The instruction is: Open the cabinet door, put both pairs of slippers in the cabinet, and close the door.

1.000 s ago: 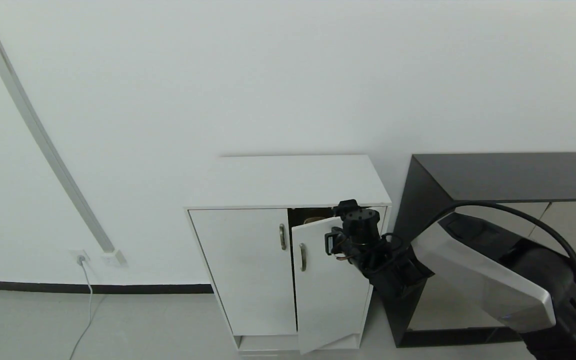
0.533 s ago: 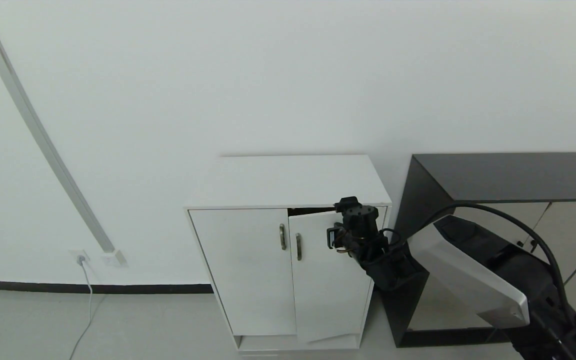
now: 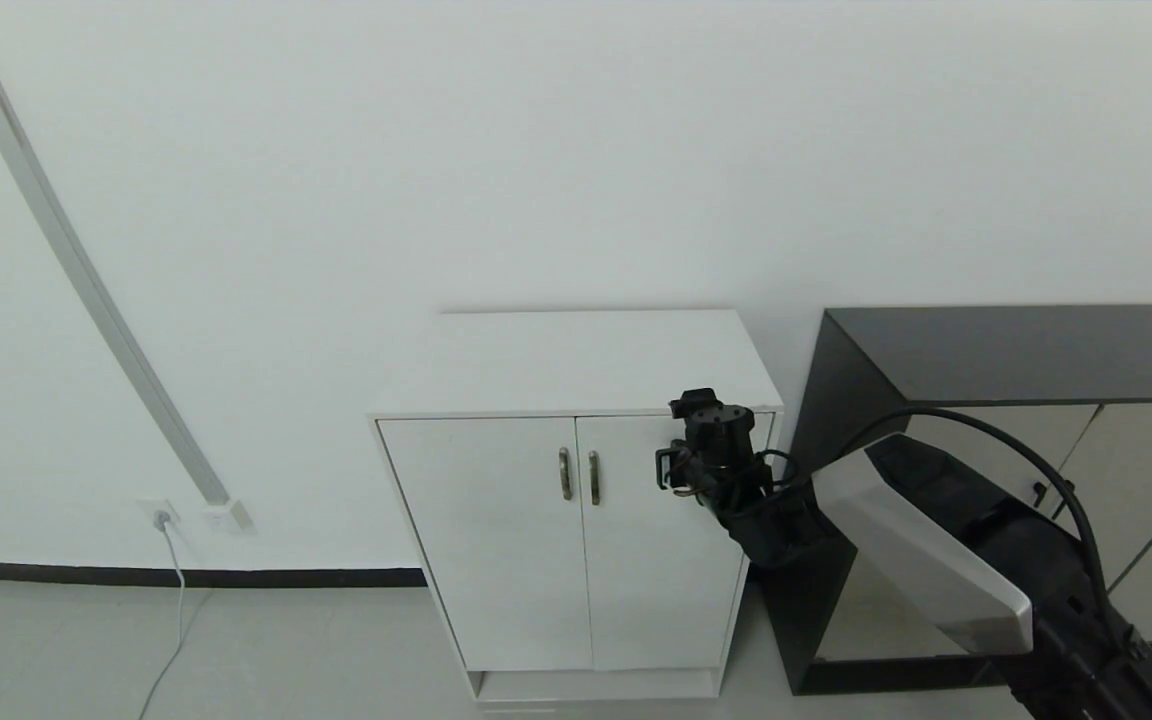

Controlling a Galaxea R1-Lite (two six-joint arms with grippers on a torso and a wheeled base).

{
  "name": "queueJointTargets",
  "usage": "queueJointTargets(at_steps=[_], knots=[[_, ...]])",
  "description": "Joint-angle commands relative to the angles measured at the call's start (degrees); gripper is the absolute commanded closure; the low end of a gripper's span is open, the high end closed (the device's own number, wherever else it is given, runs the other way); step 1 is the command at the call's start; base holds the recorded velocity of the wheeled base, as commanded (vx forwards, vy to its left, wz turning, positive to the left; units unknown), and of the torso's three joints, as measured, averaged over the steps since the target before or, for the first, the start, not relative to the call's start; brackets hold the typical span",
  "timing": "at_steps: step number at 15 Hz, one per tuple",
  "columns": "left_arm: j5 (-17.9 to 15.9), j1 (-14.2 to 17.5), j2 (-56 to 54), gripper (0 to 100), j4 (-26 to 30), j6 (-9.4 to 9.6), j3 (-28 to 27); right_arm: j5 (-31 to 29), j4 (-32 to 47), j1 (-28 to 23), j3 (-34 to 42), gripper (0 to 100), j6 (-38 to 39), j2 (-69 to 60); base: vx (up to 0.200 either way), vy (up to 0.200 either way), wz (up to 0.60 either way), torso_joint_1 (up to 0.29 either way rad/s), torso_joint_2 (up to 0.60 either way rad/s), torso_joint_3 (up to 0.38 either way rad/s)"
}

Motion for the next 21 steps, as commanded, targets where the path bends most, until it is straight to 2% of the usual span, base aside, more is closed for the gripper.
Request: queueJointTargets(at_steps=[1, 15, 21], knots=[[0.0, 0.0, 0.1, 100, 0.0, -0.02, 0.0, 0.0, 0.1, -0.3, -0.5, 100, 0.0, 0.4, 0.000, 0.000, 0.00, 0.000, 0.00, 0.000], [-0.1, 0.0, 0.1, 100, 0.0, 0.07, 0.0, -0.1, 0.5, -1.2, -1.4, 100, 0.2, 0.0, 0.000, 0.000, 0.00, 0.000, 0.00, 0.000], [-0.1, 0.0, 0.1, 100, 0.0, 0.07, 0.0, -0.1, -10.4, 0.5, 19.9, 100, 0.3, -11.5, 0.000, 0.000, 0.00, 0.000, 0.00, 0.000]])
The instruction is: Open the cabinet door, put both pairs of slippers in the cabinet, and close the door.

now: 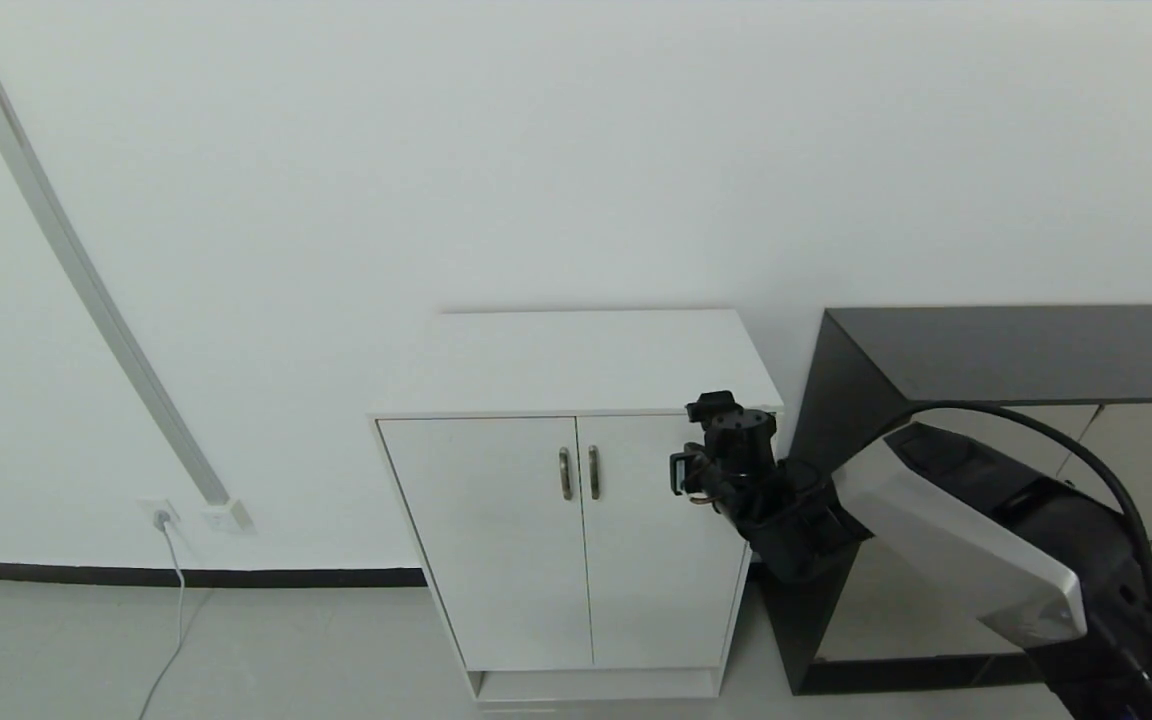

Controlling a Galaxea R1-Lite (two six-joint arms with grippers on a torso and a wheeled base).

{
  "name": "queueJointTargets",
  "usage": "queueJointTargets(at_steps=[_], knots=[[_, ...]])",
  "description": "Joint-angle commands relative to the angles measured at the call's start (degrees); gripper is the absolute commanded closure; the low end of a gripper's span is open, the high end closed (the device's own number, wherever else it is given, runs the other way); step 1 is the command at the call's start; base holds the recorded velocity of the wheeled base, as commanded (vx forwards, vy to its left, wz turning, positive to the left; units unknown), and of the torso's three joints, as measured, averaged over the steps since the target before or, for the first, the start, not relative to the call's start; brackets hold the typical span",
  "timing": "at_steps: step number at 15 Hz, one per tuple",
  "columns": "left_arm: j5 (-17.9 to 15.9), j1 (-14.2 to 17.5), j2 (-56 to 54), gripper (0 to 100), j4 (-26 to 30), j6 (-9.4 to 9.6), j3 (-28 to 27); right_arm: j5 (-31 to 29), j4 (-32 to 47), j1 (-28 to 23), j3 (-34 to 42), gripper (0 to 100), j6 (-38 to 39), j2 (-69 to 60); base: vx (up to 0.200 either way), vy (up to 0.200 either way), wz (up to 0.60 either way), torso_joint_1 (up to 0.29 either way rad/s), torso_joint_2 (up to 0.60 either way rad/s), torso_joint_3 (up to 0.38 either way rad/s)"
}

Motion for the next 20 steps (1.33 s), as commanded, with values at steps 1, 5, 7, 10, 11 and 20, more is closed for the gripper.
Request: queueJointTargets(at_steps=[1, 5, 7, 10, 11, 20], knots=[[0.0, 0.0, 0.1, 100, 0.0, -0.02, 0.0, 0.0, -4.0, 0.8, 9.5, 100, 0.0, -7.3, 0.000, 0.000, 0.00, 0.000, 0.00, 0.000], [0.0, 0.0, 0.1, 100, 0.0, -0.02, 0.0, -0.3, -12.7, 0.5, 26.5, 100, 0.0, -16.7, 0.000, 0.000, 0.00, 0.000, 0.00, 0.000], [0.0, 0.0, 0.1, 100, 0.0, -0.02, 0.0, -0.5, -17.4, -0.6, 35.9, 100, 0.0, -22.6, 0.000, 0.000, 0.00, 0.000, 0.00, 0.000], [0.0, 0.0, 0.1, 100, 0.0, -0.02, 0.0, -0.6, -21.1, -3.6, 48.3, 100, 0.0, -30.6, 0.000, 0.000, 0.00, 0.000, 0.00, 0.000], [0.0, 0.0, 0.1, 100, 0.0, -0.02, 0.0, -0.6, -22.1, -4.8, 50.9, 100, -0.1, -32.2, 0.000, 0.000, 0.00, 0.000, 0.00, 0.000], [0.1, 0.0, 0.1, 100, 0.0, -0.02, 0.0, -5.0, -24.1, -18.0, 76.0, 100, -2.5, -53.9, 0.000, 0.000, 0.00, 0.000, 0.00, 0.000]])
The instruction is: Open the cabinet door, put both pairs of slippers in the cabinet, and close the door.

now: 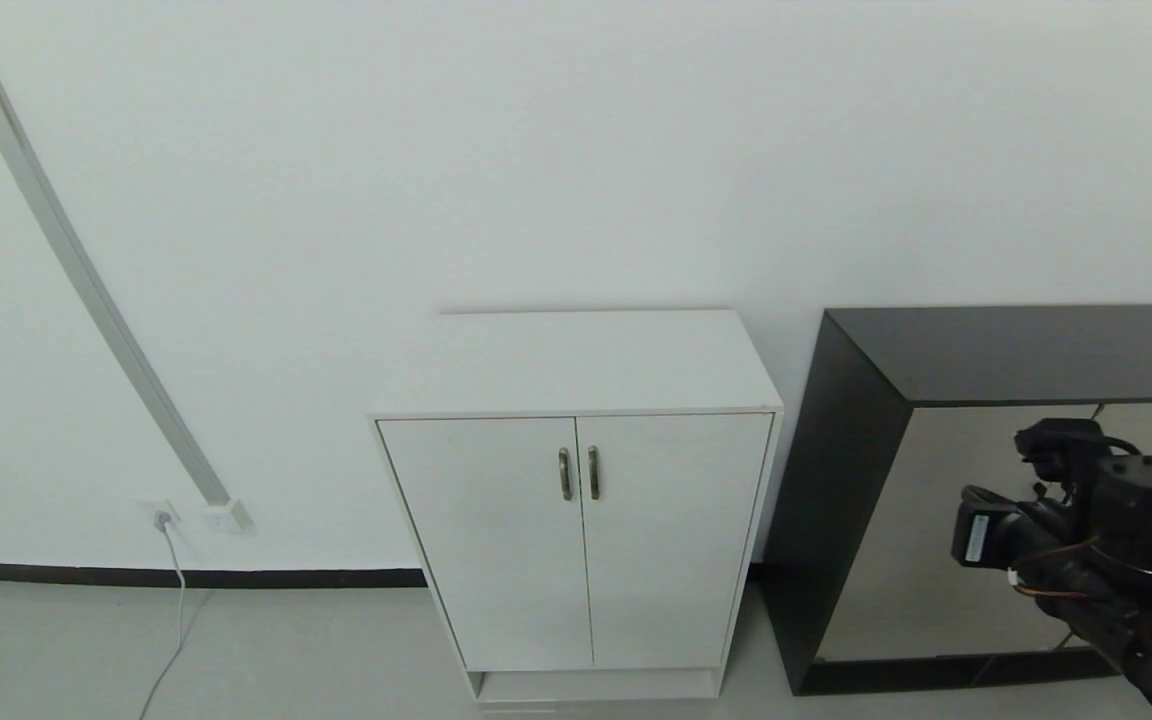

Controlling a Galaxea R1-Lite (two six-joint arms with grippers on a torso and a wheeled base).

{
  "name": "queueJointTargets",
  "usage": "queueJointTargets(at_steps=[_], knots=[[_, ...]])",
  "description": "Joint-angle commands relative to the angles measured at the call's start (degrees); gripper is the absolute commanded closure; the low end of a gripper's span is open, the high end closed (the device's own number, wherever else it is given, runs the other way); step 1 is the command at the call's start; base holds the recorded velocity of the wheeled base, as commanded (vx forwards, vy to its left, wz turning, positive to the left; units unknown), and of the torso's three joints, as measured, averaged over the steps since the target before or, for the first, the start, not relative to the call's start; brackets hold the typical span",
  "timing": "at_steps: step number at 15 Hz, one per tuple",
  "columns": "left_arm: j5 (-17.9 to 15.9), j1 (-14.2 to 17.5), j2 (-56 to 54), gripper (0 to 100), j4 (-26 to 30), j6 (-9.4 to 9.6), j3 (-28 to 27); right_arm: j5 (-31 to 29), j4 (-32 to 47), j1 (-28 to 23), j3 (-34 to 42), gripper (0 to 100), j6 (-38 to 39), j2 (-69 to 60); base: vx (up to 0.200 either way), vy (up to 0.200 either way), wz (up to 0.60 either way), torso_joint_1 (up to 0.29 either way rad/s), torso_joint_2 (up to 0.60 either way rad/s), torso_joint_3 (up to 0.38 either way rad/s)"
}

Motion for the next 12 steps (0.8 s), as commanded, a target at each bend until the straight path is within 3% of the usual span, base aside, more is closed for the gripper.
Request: queueJointTargets(at_steps=[1, 4, 6, 7, 12], knots=[[0.0, 0.0, 0.1, 100, -0.1, -0.04, 0.0, -0.1, 0.0, -4.2, 7.2, 100, -1.5, -9.6, 0.000, 0.000, 0.00, 0.000, 0.00, 0.000], [0.0, 0.0, 0.1, 100, 0.0, -0.04, 0.0, -0.1, 0.2, -5.9, 13.8, 100, -2.4, -17.5, 0.000, 0.000, 0.00, 0.000, 0.00, 0.000], [0.0, 0.0, 0.1, 100, 0.0, -0.13, 0.0, -0.1, 5.8, -7.1, 15.6, 100, -1.7, -26.3, 0.000, 0.000, 0.00, 0.000, 0.00, 0.000], [0.0, 0.0, 0.1, 100, 0.0, -0.13, 0.0, 0.4, 14.7, -8.2, 15.6, 100, -1.8, -34.0, 0.000, 0.000, 0.00, 0.000, 0.00, 0.000], [0.1, 0.0, 0.1, 100, 0.0, -0.13, 0.0, 3.6, 44.3, -8.0, 15.4, 100, -2.2, -61.6, 0.000, 0.000, 0.00, 0.000, 0.00, 0.000]])
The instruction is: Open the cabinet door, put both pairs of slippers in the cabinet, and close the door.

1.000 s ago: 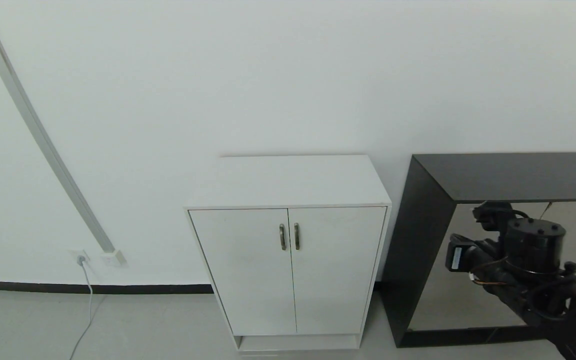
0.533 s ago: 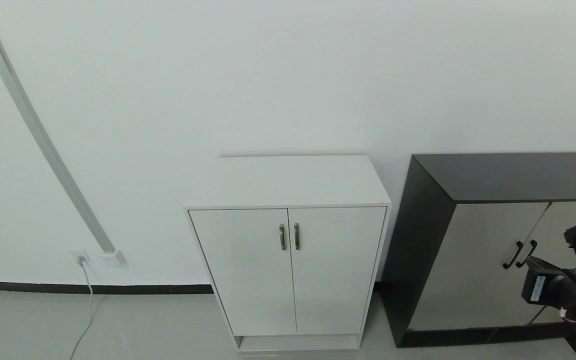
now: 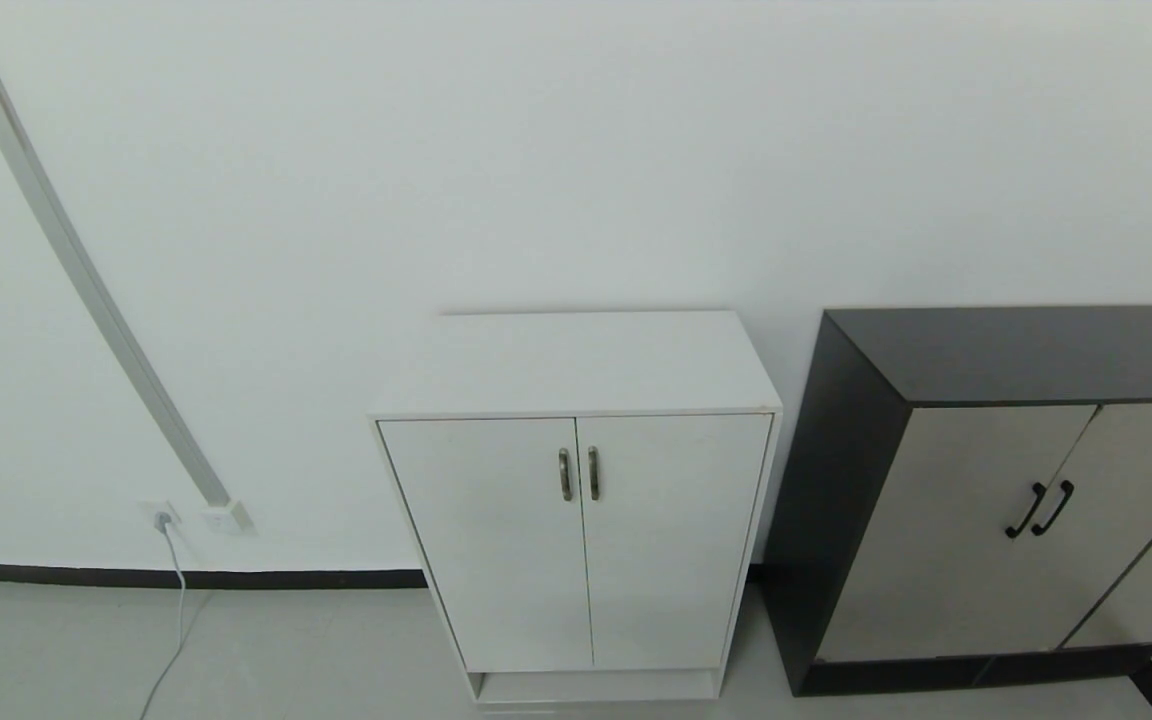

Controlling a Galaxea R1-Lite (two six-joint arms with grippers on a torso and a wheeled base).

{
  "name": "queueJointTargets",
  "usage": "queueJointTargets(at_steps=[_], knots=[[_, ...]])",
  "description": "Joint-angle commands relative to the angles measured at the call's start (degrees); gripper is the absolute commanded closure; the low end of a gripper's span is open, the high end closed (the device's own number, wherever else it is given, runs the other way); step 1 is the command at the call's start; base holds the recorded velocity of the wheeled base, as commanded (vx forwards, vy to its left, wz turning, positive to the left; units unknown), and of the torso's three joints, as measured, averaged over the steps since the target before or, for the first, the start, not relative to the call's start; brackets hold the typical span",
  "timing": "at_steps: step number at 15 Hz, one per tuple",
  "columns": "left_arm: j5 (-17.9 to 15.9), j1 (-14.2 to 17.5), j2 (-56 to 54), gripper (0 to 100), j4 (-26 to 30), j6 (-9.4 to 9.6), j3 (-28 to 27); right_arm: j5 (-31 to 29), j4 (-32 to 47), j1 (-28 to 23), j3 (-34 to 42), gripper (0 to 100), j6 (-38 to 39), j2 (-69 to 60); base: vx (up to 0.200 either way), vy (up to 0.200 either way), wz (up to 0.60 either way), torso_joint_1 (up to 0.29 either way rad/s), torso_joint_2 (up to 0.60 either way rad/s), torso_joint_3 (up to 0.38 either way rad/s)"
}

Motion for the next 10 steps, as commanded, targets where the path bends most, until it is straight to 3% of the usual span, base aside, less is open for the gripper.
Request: queueJointTargets(at_steps=[1, 5, 7, 10], knots=[[0.0, 0.0, 0.1, 100, 0.0, -0.02, 0.0, 2.8, 18.2, -0.1, 0.1, 100, -0.1, -22.6, 0.000, 0.000, 0.00, 0.000, 0.00, 0.000], [0.0, 0.0, 0.1, 100, 0.0, -0.02, 0.0, 8.2, 36.1, -0.1, 0.0, 100, -0.4, -40.6, 0.000, 0.000, 0.00, 0.000, 0.00, 0.000], [0.0, 0.0, 0.1, 100, 0.0, -0.02, 0.0, 11.5, 37.5, -0.1, -0.6, 100, -0.7, -42.4, 0.000, 0.000, 0.00, 0.000, 0.00, 0.000], [0.0, 0.0, 0.1, 100, 0.0, -0.02, 0.0, 21.6, 38.2, 0.7, 0.0, 100, -6.0, -47.9, 0.000, 0.000, 0.00, 0.000, 0.00, 0.000]])
